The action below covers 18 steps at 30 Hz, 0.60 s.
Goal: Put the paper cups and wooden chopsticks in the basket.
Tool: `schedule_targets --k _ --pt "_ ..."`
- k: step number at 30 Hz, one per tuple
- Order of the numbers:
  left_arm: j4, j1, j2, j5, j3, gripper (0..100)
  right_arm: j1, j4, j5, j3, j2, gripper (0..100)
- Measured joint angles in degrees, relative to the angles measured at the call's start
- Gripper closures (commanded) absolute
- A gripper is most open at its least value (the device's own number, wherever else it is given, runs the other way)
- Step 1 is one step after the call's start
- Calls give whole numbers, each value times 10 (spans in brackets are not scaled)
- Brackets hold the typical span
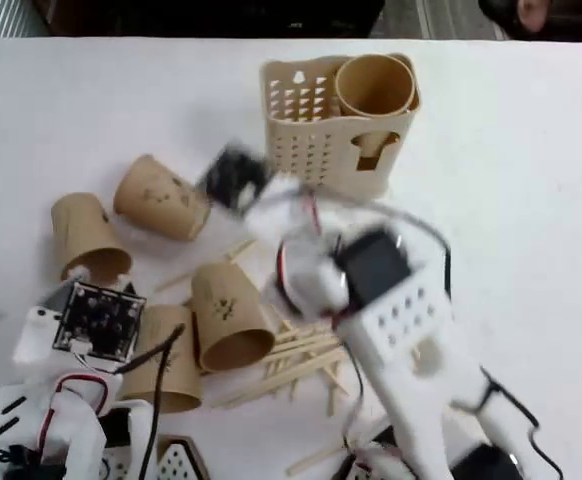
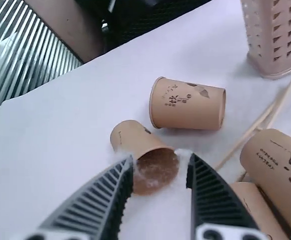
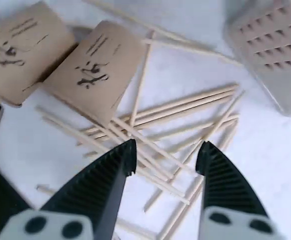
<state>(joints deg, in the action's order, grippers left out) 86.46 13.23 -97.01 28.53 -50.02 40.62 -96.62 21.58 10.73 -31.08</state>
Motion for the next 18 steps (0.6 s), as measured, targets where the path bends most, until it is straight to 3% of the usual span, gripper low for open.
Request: schedule_targets --k 6,11,18 --pt "7 49 0 12 0 815 83 94 0 236 -162 794" --pt "21 62 0 12 0 815 135 201 0 394 -205 794" --pt "35 62 0 12 0 815 172 295 0 451 -207 796"
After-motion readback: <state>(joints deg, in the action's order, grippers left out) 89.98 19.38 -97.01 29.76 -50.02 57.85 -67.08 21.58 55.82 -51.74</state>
